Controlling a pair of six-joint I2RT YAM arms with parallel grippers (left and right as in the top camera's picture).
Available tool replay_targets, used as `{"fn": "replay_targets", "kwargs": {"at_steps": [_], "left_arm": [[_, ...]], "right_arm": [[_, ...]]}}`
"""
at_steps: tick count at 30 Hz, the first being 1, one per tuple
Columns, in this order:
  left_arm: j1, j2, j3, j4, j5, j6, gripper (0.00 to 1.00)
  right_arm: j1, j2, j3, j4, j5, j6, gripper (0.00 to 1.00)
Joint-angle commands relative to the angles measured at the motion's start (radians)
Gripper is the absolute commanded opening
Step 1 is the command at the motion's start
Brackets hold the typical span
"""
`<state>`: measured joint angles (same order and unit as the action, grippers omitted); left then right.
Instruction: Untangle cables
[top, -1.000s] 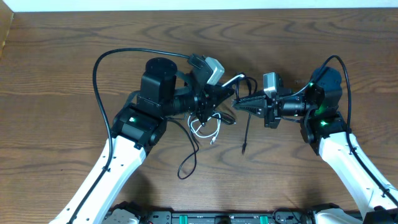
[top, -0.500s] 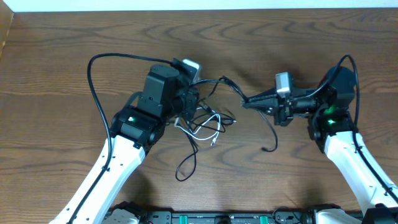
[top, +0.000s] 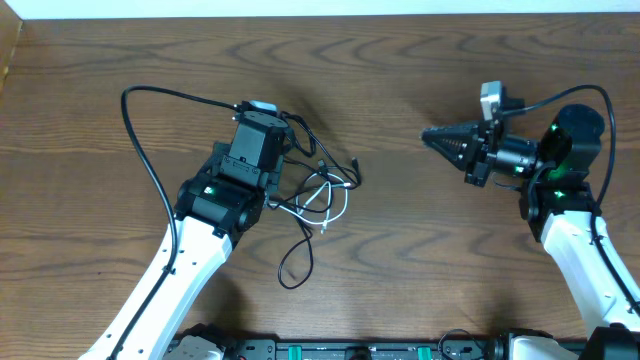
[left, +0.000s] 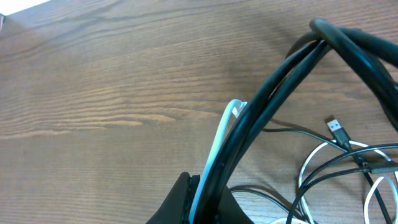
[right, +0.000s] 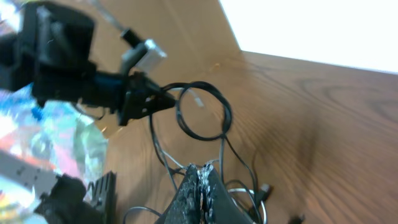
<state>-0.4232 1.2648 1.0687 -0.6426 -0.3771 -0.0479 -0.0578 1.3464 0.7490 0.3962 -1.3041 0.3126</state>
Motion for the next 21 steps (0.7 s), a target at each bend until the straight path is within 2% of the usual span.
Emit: {"fn": "replay_targets", "kwargs": {"at_steps": [1, 5, 6, 7, 12, 15, 21], "left_arm": [[0.002, 0.007, 0.015, 0.010, 0.029, -0.034, 0.08], [0.002, 0.007, 0.015, 0.063, 0.230, 0.100, 0.08], [0.002, 0.007, 0.015, 0.108, 0.435, 0.219, 0.08], [0.002, 0.006, 0.015, 0.125, 0.523, 0.265, 0.07], [0.002, 0.005, 0.015, 0.213, 0.842, 0.377, 0.07], [0.002, -0.008, 0.015, 0.286, 0.941, 0.377, 0.08], [0.002, -0.059, 0.016, 0.403, 0.970, 0.377, 0.08]], "right_arm": [[-0.013, 0.000, 0.002, -0.008, 0.049, 0.049, 0.01], [-0.008, 0.000, 0.002, -0.013, 0.049, 0.026, 0.01], [-0.002, 0.000, 0.002, -0.014, 0.049, 0.014, 0.01], [0.000, 0.000, 0.002, -0.016, 0.049, 0.003, 0.02], [0.000, 0.000, 0.002, -0.055, 0.106, -0.003, 0.13], [0.000, 0.000, 0.002, -0.113, 0.192, -0.004, 0.18], [0.000, 0.000, 0.002, -0.200, 0.259, -0.068, 0.44]]}}
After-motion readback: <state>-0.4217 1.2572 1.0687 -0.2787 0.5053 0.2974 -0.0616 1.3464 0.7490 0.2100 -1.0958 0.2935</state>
